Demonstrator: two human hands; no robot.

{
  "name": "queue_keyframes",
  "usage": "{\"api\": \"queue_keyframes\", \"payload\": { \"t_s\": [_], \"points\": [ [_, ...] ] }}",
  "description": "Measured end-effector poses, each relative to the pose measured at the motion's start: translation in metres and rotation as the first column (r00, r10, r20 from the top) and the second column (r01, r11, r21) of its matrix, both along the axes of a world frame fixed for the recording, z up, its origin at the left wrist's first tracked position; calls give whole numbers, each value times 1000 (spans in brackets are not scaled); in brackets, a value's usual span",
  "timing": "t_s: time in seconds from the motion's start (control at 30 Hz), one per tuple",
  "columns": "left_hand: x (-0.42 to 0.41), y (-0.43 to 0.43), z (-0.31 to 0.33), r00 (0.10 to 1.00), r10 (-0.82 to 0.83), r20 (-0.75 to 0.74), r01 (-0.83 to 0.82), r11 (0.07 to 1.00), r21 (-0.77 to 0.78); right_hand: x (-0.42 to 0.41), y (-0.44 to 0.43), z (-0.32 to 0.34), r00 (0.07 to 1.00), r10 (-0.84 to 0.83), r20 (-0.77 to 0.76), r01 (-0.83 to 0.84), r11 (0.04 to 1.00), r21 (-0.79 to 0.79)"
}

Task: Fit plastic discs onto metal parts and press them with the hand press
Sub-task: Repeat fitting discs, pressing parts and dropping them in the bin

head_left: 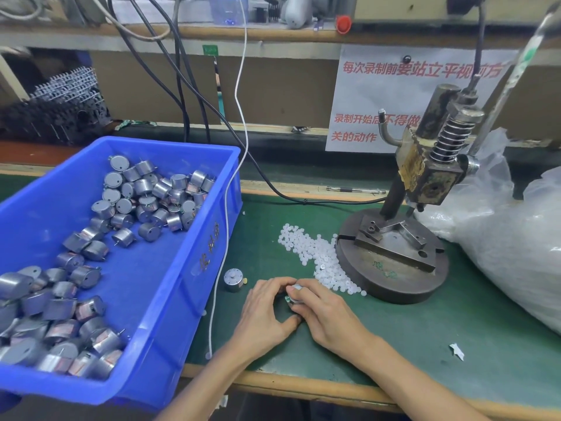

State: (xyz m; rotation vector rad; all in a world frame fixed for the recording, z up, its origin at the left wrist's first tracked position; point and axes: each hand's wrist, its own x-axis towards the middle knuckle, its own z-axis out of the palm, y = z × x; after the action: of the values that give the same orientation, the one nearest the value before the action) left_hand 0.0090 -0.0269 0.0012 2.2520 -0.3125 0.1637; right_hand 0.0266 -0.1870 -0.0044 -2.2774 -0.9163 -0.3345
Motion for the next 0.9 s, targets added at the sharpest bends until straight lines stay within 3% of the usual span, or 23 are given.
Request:
{"api": "queue_keyframes", "payload": {
  "t_s": [0.1, 0.2, 0.3, 0.43, 0.57, 0.73, 0.9],
  "points": [
    [-2, -2, 1, 998, 10, 56, -9, 1000, -12, 2, -1, 0, 984, -60, -169, 82, 989, 123],
    [-5, -5, 4, 987, -6, 161, 7, 1000, -10, 4, 0, 9, 881, -53, -470, 218, 928, 304],
    [-9, -8, 6, 961, -38, 274, 31, 999, 26, 3, 0, 13, 805, -6, -593, 305, 862, 405],
    [-11, -9, 5, 929, -51, 366, 41, 999, 35, 4, 7, 22, 770, -74, -634, 347, 882, 318],
    [-12, -8, 4, 945, -20, 328, 22, 1000, -2, 0, 10, 25, 782, -116, -613, 324, 915, 240],
    [-8, -7, 4, 970, 139, 200, -112, 984, -141, -9, 2, 16, 750, 8, -661, 298, 889, 348],
    [-7, -12, 6, 972, 65, 224, -44, 994, -97, -11, -5, 14, 751, 27, -659, 312, 866, 392]
  ]
}}
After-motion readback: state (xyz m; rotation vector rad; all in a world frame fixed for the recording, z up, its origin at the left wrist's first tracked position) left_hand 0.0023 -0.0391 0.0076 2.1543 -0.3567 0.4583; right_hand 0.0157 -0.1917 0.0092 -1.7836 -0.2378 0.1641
